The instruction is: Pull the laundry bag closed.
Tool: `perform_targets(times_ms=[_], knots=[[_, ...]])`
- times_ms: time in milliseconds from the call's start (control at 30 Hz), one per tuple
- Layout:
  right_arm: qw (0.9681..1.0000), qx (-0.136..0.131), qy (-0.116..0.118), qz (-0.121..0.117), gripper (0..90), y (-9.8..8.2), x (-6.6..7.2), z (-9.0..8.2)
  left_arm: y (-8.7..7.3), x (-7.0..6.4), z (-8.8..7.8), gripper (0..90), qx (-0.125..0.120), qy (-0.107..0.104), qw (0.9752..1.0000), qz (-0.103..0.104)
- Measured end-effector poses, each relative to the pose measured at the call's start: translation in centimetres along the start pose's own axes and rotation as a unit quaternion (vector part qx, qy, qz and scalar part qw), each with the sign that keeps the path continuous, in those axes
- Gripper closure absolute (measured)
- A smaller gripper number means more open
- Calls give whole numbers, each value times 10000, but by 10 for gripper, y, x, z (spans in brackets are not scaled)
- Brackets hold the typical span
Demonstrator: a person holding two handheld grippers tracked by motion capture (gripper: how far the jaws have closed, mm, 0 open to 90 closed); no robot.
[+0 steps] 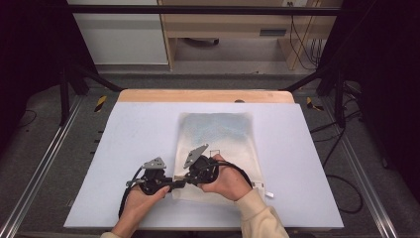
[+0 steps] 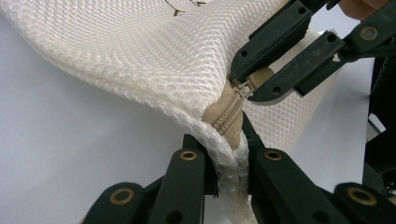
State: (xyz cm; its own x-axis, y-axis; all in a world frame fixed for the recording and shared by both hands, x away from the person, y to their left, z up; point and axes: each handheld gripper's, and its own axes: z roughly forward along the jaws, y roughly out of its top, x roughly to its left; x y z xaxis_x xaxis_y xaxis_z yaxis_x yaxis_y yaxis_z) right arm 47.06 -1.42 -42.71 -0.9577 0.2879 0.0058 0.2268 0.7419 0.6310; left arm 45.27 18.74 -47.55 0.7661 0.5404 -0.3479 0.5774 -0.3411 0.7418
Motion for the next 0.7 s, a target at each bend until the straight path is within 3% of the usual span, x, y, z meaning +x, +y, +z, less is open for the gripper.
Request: perform_targets(times_ms=[700], knots=[[9998, 33, -48, 197, 819, -15, -8, -8, 0, -2, 0, 840, -52, -51, 10000, 15]])
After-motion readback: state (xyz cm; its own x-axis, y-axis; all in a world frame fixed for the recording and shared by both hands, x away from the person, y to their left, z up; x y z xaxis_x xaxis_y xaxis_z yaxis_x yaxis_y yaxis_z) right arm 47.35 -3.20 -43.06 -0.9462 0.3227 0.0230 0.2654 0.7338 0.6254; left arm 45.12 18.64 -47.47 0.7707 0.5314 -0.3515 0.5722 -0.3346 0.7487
